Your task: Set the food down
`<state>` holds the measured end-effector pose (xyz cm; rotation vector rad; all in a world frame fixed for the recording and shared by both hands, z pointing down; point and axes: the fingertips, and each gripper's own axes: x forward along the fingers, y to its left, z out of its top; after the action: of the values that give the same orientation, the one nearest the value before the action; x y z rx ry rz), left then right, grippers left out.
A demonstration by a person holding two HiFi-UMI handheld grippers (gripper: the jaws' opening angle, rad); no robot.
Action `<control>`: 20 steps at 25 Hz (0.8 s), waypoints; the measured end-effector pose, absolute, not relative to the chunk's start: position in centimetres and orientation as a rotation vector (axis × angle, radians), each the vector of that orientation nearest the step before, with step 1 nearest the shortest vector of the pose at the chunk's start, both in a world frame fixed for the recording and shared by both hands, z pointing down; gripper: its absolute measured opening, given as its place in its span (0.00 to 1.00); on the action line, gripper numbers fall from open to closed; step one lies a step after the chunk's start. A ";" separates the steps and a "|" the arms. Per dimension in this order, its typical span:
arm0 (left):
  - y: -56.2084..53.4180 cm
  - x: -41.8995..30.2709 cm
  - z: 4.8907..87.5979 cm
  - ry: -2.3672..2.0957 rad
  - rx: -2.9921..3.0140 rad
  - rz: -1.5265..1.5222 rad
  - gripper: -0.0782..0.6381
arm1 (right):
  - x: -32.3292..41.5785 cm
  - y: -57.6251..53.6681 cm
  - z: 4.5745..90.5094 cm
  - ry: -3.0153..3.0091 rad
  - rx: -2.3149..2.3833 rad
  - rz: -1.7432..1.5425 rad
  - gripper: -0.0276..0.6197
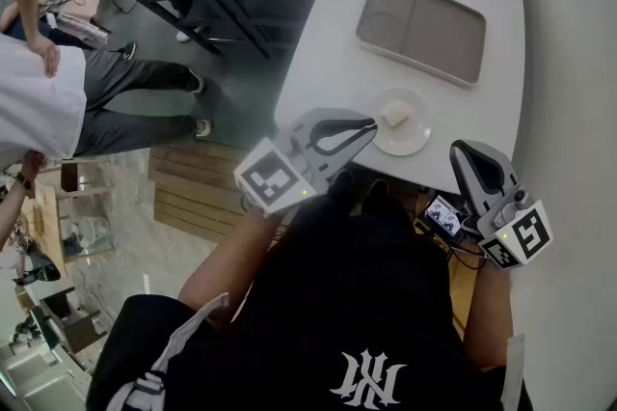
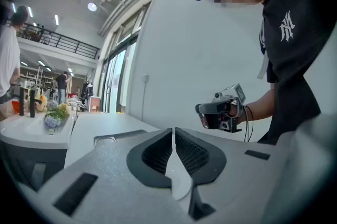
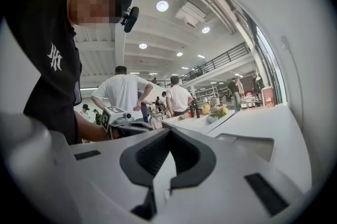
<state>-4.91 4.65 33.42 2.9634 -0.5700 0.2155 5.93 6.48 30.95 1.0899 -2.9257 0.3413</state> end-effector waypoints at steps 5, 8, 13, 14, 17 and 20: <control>4.6 -5.0 33.4 -0.568 2.948 0.200 0.13 | 6.2 6.7 30.9 -2.907 1.098 0.325 0.05; 4.4 -4.9 33.3 -0.558 2.942 0.205 0.13 | 6.4 6.6 30.5 -2.898 1.110 0.319 0.05; 4.4 -4.0 34.1 -0.522 2.933 0.234 0.14 | 6.7 6.0 30.4 -2.899 1.134 0.311 0.05; 4.3 -3.8 34.5 -0.512 2.934 0.245 0.13 | 7.0 5.9 30.8 -2.889 1.138 0.312 0.05; 4.1 -3.2 36.0 -0.476 2.940 0.292 0.14 | 7.8 5.5 31.9 -2.880 1.140 0.411 0.05; 3.3 -3.6 38.1 -0.467 2.866 0.375 0.14 | 8.2 4.9 34.2 -2.825 1.108 0.592 0.05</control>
<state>-3.61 3.32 38.13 2.8658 -0.4668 0.3750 8.20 4.91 34.24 1.1085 -2.8254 0.5919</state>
